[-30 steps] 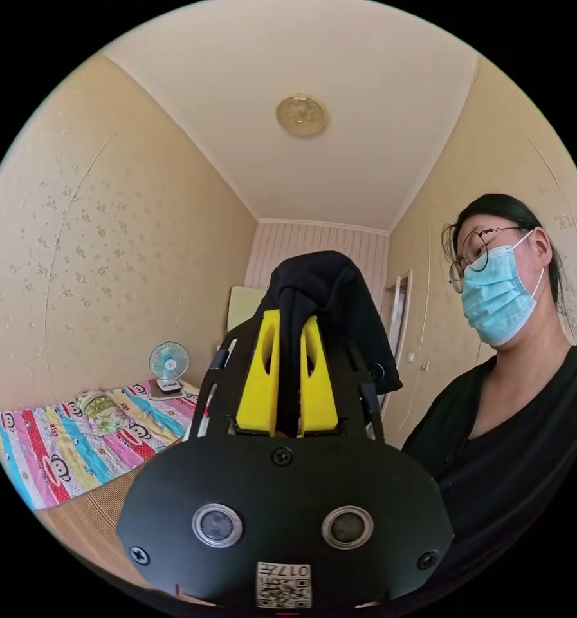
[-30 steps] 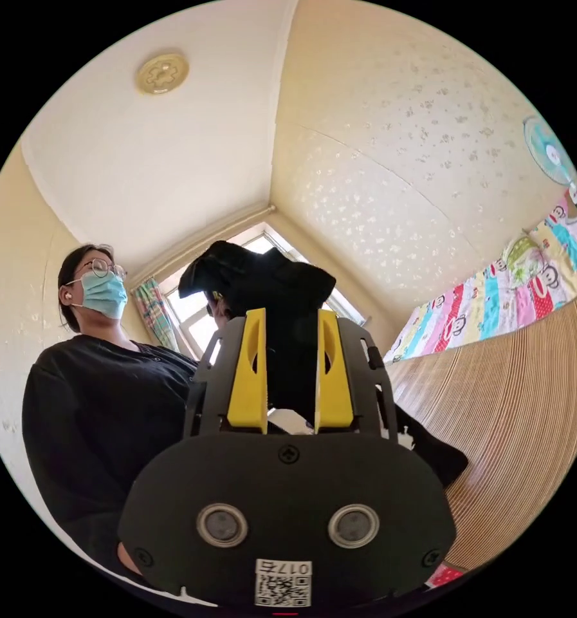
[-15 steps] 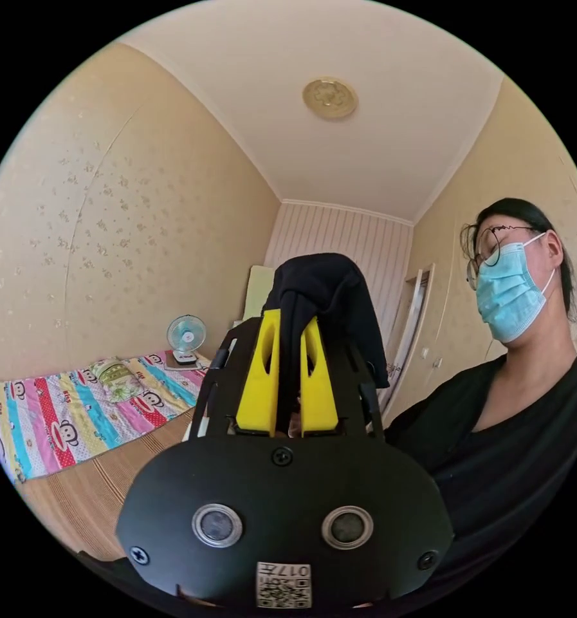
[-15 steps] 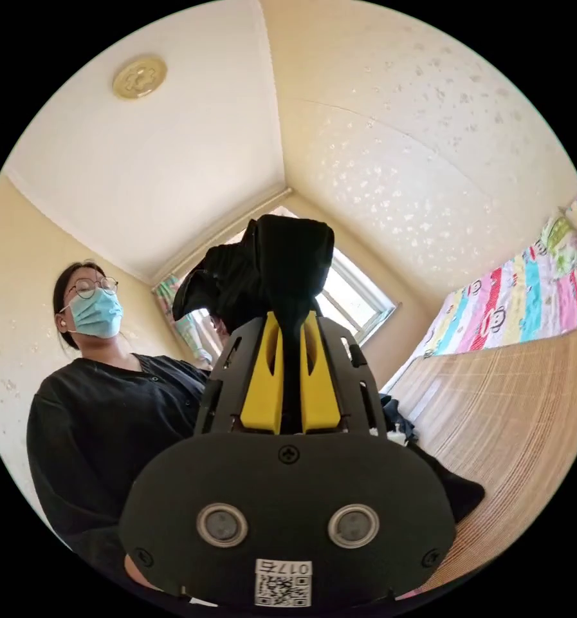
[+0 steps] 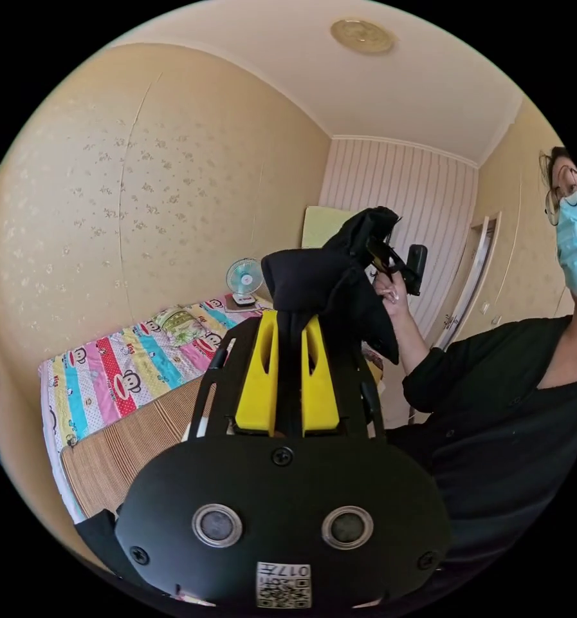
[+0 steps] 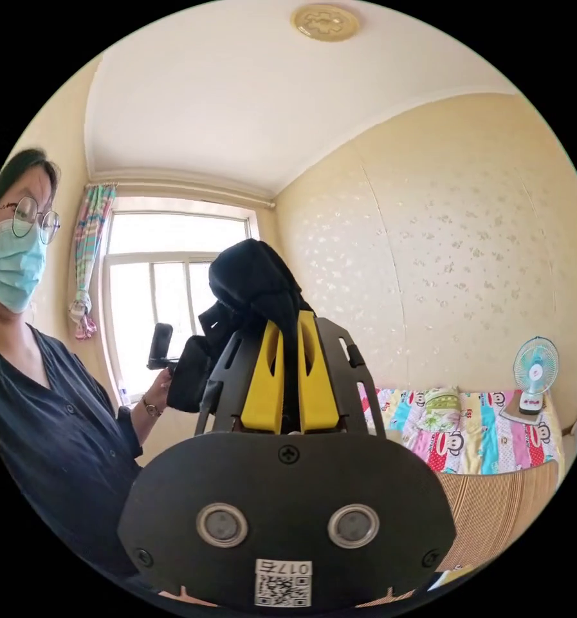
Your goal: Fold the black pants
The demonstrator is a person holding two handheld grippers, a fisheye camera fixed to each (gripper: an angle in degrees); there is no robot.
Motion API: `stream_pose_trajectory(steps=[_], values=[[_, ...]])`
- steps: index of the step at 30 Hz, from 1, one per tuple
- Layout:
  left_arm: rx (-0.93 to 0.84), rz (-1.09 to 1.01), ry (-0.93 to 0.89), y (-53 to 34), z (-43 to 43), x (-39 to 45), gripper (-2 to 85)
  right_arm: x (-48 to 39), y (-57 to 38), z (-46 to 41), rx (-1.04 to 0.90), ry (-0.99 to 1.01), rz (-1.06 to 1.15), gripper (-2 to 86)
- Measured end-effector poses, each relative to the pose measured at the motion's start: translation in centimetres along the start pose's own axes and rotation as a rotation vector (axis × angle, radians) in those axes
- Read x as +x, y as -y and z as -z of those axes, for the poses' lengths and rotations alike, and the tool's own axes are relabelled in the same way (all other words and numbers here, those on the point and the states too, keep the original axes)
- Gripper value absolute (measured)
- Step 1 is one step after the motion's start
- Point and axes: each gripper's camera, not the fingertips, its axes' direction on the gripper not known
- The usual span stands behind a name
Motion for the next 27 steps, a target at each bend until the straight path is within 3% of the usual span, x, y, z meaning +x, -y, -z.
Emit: stream_pose_trajectory(steps=[4,8,18,22,27], values=[[-0.046,0.042,-0.129,-1.7,-3.0,0.0,9.3,-1.5,0.0,0.7,0.089,0.011,-0.015,4.6],[-0.098,0.079,-0.120,-3.4,-6.6,-0.1,13.4,-1.6,-0.4,1.0,0.149,0.113,-0.089,4.6],[0.006,0.052,-0.270,-5.9,-4.5,-1.0,13.7,-4.2,-1.6,2.2,0.124,0.184,-0.061,4.4],[0.119,0.083,-0.218,-6.2,-2.0,-1.7,9.3,-4.8,-2.5,3.2,0.144,0.209,-0.068,4.4],[0.341,0.082,-0.377,-6.8,1.8,-3.4,8.0,-4.6,-3.3,4.7,0.127,0.229,-0.071,4.3]])
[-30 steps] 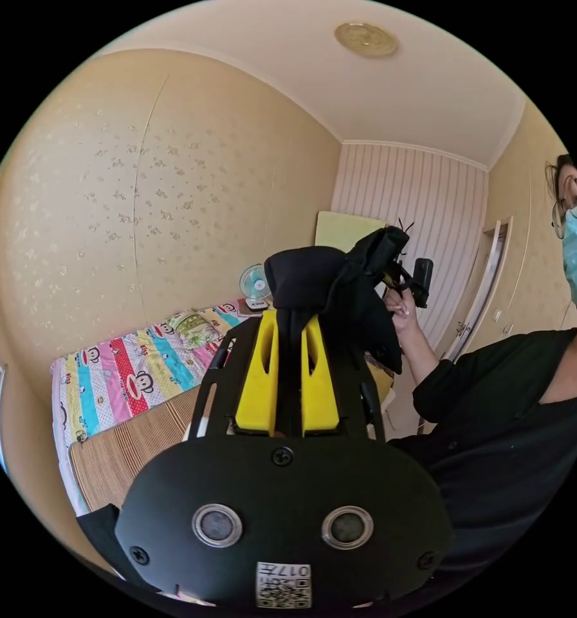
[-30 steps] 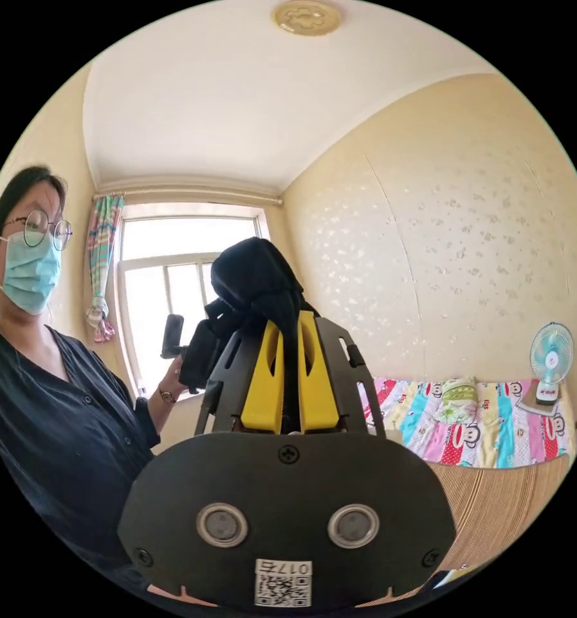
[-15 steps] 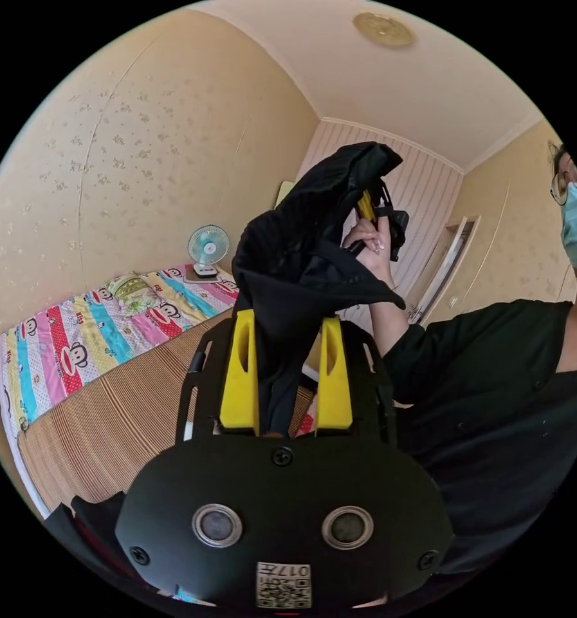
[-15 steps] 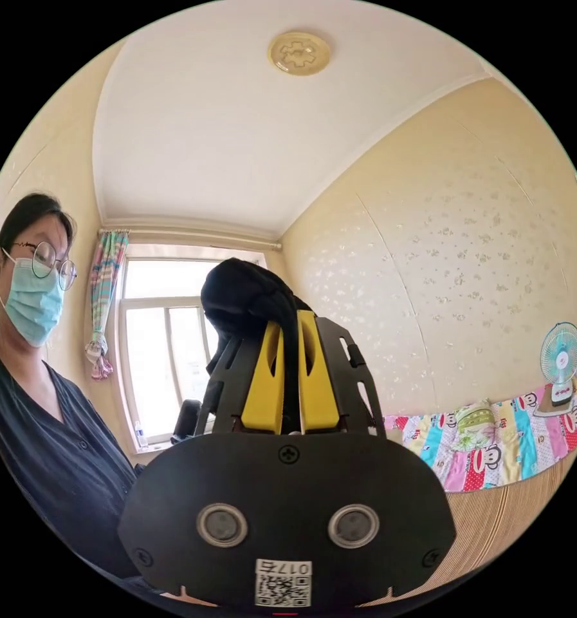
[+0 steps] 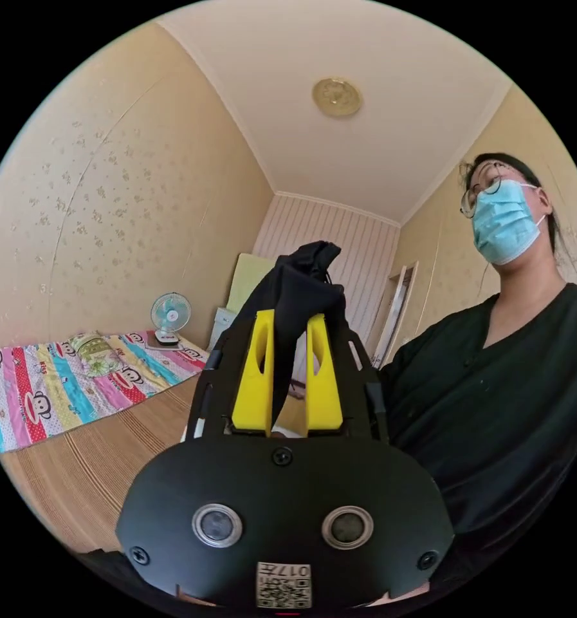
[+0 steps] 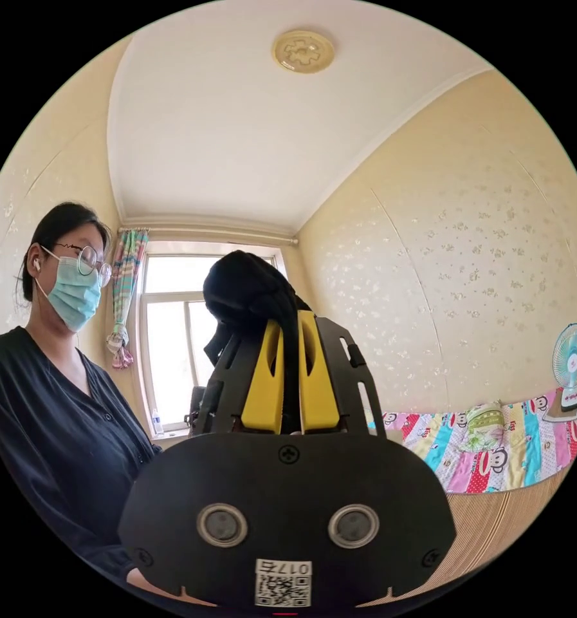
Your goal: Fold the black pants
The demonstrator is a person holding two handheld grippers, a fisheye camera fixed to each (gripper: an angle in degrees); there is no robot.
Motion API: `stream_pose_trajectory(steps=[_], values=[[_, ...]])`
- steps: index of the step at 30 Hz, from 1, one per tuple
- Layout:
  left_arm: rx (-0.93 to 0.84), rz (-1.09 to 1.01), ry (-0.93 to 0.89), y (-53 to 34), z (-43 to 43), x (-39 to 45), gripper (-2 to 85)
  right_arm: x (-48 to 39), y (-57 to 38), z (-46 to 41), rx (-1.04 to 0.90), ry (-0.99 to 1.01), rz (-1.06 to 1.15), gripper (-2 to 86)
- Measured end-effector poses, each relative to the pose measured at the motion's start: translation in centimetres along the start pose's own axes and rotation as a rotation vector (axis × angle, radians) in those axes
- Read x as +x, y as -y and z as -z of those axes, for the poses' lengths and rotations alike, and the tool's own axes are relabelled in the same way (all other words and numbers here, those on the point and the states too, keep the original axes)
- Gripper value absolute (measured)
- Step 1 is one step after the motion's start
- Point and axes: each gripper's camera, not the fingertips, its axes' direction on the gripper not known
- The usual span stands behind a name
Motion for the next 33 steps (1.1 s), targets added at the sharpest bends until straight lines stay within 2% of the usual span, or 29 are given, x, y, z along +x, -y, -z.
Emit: stream_pose_trajectory(steps=[2,4,7,9,11,12,14,15,16,17,20,21,22,23,25,26,27,29,33], values=[[-0.010,0.162,0.108,0.6,0.8,-2.2,7.6,0.1,0.0,0.0,-0.059,-0.010,-0.017,4.3],[-0.045,0.103,0.186,1.4,0.8,-1.4,7.3,-0.8,-0.1,-1.1,-0.178,-0.078,0.006,4.2],[0.007,0.003,0.127,2.2,1.4,0.6,7.1,-2.6,-0.7,-3.1,-0.309,-0.158,0.055,4.1],[0.065,0.072,0.083,2.2,1.7,-0.3,6.9,-3.1,-1.1,-3.8,-0.362,-0.134,0.078,4.0],[-0.006,0.265,0.278,2.5,1.5,-2.5,6.8,-3.3,-1.4,-4.4,-0.414,-0.130,0.076,3.9],[-0.055,0.275,0.359,2.8,1.2,-2.6,6.7,-3.1,-1.6,-5.1,-0.458,-0.190,0.039,3.9],[-0.256,0.212,0.662,3.3,-1.3,-2.3,6.6,-2.4,-2.3,-7.0,-0.582,-0.322,-0.038,4.0],[-0.283,0.199,0.682,3.2,-1.8,-2.1,6.5,-1.7,-3.2,-8.7,-0.706,-0.400,-0.083,4.0],[-0.314,0.164,0.622,2.9,-2.7,-1.7,6.5,-1.4,-4.2,-10.2,-0.802,-0.430,-0.097,4.0],[-0.304,0.129,0.501,2.5,-2.9,-1.0,6.4,-1.6,-4.6,-10.7,-0.819,-0.416,-0.085,4.0],[-0.177,-0.037,0.215,2.0,-1.1,2.0,6.3,-4.1,-5.2,-10.0,-0.673,-0.144,-0.006,3.9],[-0.136,-0.057,0.165,1.9,-0.4,2.3,6.3,-4.7,-5.0,-8.7,-0.572,-0.045,0.013,3.9],[-0.053,-0.045,0.092,1.9,1.0,2.2,6.3,-4.5,-4.8,-7.5,-0.481,0.027,-0.007,4.0],[0.009,0.071,0.084,2.0,2.2,0.8,6.2,-4.1,-4.7,-7.0,-0.446,0.050,-0.038,4.0],[-0.008,0.235,0.202,2.2,3.1,-1.1,6.2,-2.0,-4.6,-6.1,-0.417,0.011,-0.191,4.0],[-0.067,0.220,0.314,2.5,2.9,-0.5,6.1,-1.9,-4.7,-6.1,-0.426,-0.035,-0.200,4.0],[-0.091,0.189,0.361,2.6,2.7,0.2,6.1,-2.4,-4.8,-6.4,-0.462,-0.125,-0.185,3.9],[-0.143,0.068,0.476,2.8,1.6,3.7,6.1,-3.9,-5.0,-7.3,-0.523,-0.184,-0.128,3.8],[-0.099,0.046,0.592,2.9,1.6,7.1,6.2,-6.7,-5.0,-7.7,-0.519,-0.217,-0.082,4.0]])
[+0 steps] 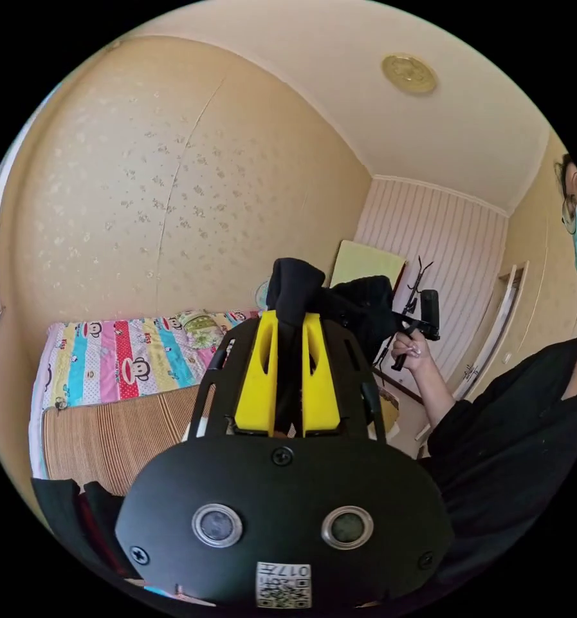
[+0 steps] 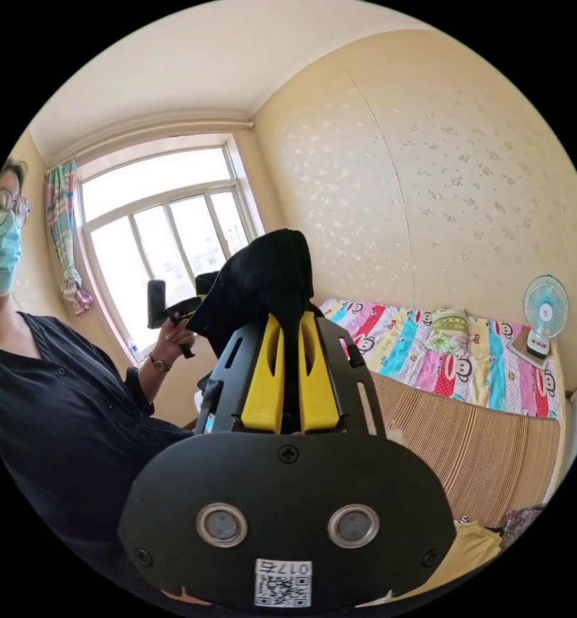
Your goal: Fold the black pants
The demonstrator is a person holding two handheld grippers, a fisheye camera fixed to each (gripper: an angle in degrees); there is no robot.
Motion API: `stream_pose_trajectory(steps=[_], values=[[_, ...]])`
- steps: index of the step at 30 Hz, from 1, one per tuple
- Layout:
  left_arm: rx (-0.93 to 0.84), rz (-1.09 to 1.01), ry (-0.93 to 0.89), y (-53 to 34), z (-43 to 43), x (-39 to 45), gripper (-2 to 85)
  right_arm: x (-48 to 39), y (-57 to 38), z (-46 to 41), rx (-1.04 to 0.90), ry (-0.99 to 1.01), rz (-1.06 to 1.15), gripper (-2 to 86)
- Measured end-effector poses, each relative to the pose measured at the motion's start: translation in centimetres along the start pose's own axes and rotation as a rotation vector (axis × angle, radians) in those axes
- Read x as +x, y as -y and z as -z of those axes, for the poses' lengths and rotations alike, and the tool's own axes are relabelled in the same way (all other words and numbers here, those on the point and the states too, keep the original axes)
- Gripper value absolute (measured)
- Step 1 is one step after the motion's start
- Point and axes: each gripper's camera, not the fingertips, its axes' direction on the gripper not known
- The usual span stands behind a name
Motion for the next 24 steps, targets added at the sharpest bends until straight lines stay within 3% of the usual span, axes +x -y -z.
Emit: stream_pose_trajectory(steps=[6,16,19,24], values=[[0.199,-0.065,-0.005,3.0,6.3,3.1,6.1,-3.9,2.5,4.9,0.119,-0.008,0.065,3.8],[0.424,-0.135,-0.195,13.2,15.8,6.8,6.2,-9.3,11.3,13.8,0.220,0.155,0.233,3.5],[0.435,-0.172,-0.212,15.6,17.7,8.0,6.2,-10.0,13.4,15.6,0.216,0.217,0.259,3.5],[0.450,-0.158,-0.245,17.4,19.6,9.6,6.3,-12.3,15.6,17.4,0.203,0.130,0.277,3.5]])
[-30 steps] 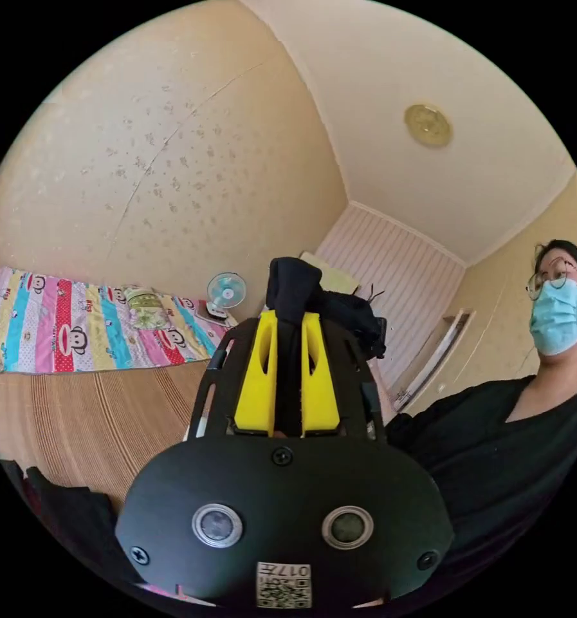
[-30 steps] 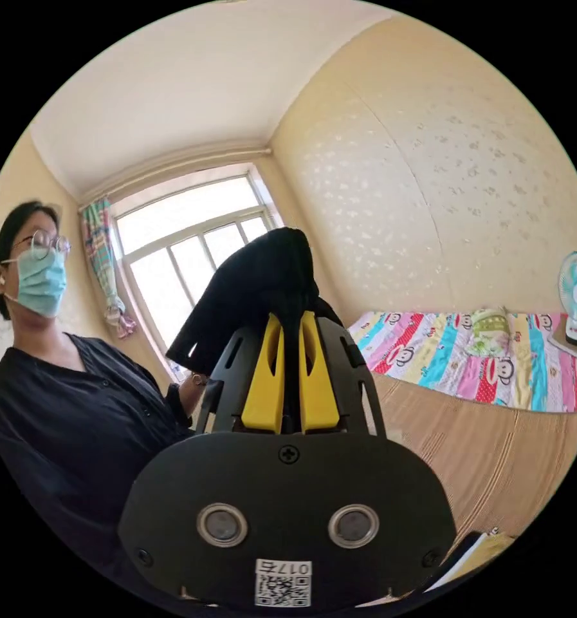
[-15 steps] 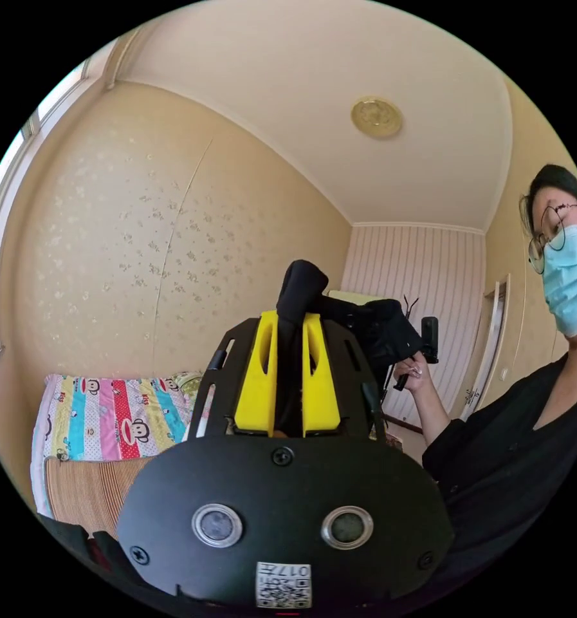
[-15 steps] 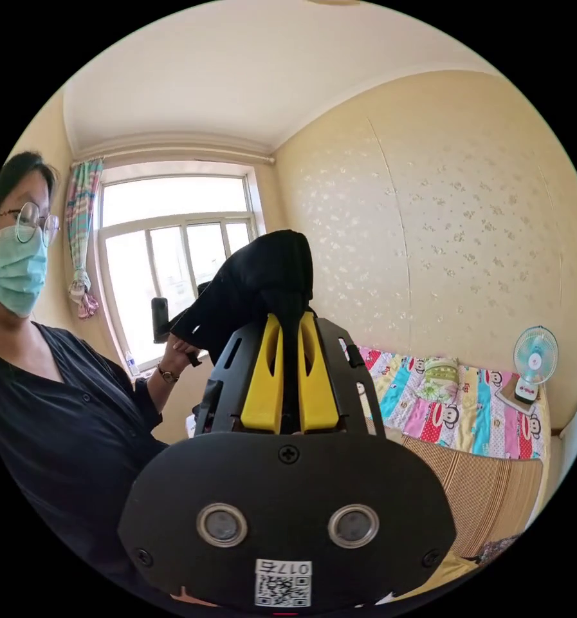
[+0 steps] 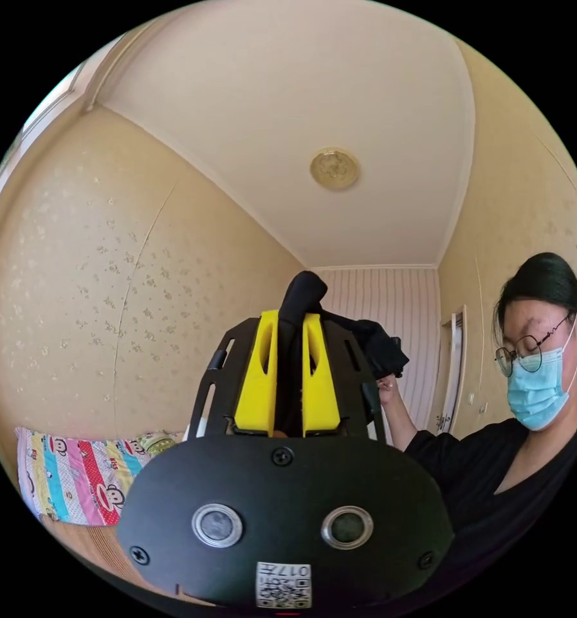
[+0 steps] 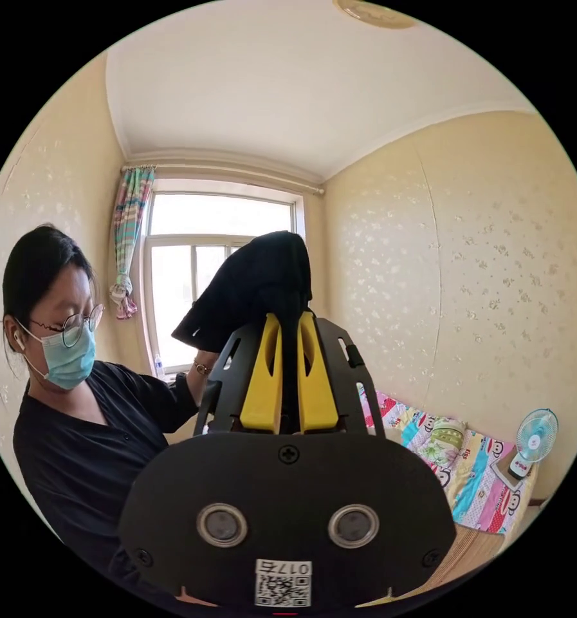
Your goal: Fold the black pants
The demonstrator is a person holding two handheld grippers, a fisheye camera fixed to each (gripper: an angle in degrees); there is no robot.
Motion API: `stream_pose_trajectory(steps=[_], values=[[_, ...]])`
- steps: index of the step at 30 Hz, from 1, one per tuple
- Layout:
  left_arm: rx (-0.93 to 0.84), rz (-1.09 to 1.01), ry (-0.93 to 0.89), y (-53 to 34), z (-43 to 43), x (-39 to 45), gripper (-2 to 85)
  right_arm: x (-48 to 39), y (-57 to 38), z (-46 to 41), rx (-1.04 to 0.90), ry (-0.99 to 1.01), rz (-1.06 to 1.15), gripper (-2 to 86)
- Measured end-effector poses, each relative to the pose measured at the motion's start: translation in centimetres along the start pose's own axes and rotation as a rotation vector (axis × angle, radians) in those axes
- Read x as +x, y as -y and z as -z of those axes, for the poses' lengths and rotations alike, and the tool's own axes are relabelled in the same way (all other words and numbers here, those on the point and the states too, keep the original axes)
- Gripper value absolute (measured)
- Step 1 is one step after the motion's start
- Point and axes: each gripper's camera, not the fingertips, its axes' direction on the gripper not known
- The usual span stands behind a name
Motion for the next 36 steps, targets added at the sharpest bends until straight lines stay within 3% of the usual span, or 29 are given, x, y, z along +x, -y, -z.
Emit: stream_pose_trajectory(steps=[8,14,23,27,36], values=[[0.039,-0.019,0.054,2.8,2.1,3.0,6.2,-2.5,1.5,1.3,-0.043,-0.019,-0.024,3.5],[0.043,-0.060,0.018,4.8,3.4,3.8,6.1,-2.2,1.4,2.7,-0.006,0.085,-0.019,3.6],[0.115,-0.105,0.033,8.2,6.0,4.8,6.1,-5.5,2.8,4.4,0.041,0.010,0.052,3.7],[0.177,-0.160,-0.009,9.4,7.0,5.1,6.1,-9.0,3.6,5.3,0.107,-0.182,0.121,3.5],[0.182,-0.074,-0.050,11.3,3.1,-3.0,6.3,-3.3,4.0,4.6,0.235,-0.173,0.024,3.4]])
